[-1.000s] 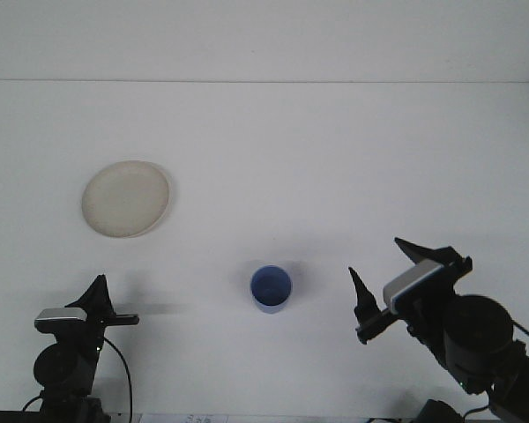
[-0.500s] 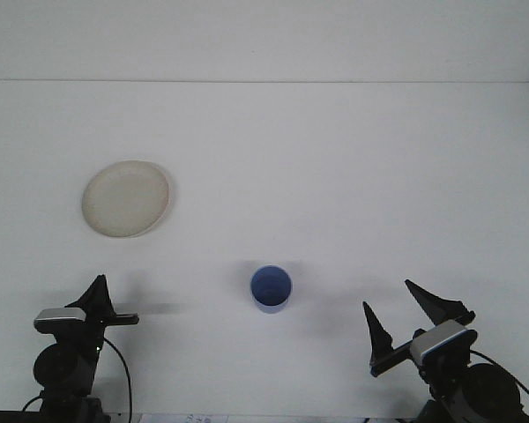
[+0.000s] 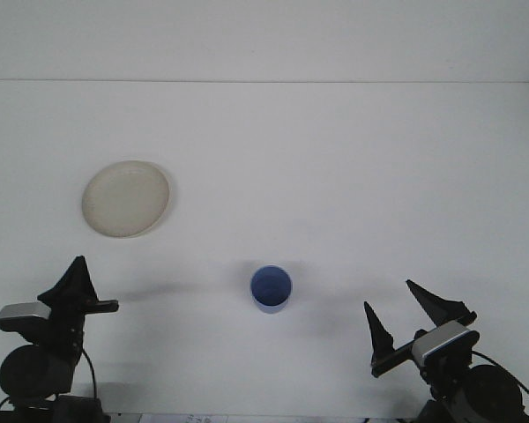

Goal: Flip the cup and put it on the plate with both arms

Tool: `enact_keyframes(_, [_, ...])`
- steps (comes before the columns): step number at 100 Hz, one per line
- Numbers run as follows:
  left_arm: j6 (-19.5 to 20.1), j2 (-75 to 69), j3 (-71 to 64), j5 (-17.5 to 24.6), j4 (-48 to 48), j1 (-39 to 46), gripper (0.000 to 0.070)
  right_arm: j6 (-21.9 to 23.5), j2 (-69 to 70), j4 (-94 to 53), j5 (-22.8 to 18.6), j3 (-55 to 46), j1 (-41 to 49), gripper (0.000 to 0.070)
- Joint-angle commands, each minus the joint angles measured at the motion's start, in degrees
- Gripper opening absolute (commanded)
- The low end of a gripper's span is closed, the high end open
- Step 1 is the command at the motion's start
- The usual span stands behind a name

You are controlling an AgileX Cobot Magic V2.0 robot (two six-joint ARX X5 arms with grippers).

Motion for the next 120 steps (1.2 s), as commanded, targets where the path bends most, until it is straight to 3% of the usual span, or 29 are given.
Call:
enact_keyframes(1, [-0.1,4.1,5.0,-0.1,-0.5,0.0,0.0011,0.5,0.1,0.5,0.3,0.4,0.6,0.057])
enact_keyframes(14, [2.0,12.9,16.0,2.3,-5.3,0.0,0.0017,0.5,0.1,0.5,0.2,0.4,0.6,0.057])
enact_keyframes(19, [3.5,16.0,19.5,3.9,-7.5,0.0,0.0056,0.5,0.1,0.5,0.2,0.4,0.6,0.057])
enact_keyframes(24, [4.5,18.9,22.6,5.0,-9.7,0.0,0.0192,0.5,0.1,0.5,0.2,0.4,0.6,0.057])
enact_keyframes(27, [4.8,20.8,24.2,5.4,-11.0,0.0,0.0334,0.5,0.1,0.5,0.2,0.4,0.6,0.057])
enact_keyframes(33, [4.8,23.3,26.2,6.3,-12.7,0.0,0.0551,0.5,0.1,0.5,0.2,0.4,0.6,0.057])
enact_keyframes(38, [4.8,25.3,27.4,8.0,-13.9,0.0,0.0635,0.5,0.1,0.5,0.3,0.4,0.6,0.057])
enact_keyframes(55, [4.8,32.3,31.7,19.5,-16.9,-1.0,0.0625,0.5,0.1,0.5,0.2,0.4,0.6,0.057])
enact_keyframes(68, [5.1,41.0,39.6,25.7,-23.8,-5.3,0.0625,0.5,0.1,0.5,0.2,0.4,0.6,0.057])
enact_keyframes(99, [11.0,63.4,58.2,26.1,-38.9,-22.6,0.0625,0.5,0.1,0.0,0.2,0.4,0.6,0.057])
enact_keyframes(120, [13.2,76.8,67.7,25.0,-48.2,-28.2,0.0625,0.5,0.1,-0.2,0.2,0.4,0.6,0.0571])
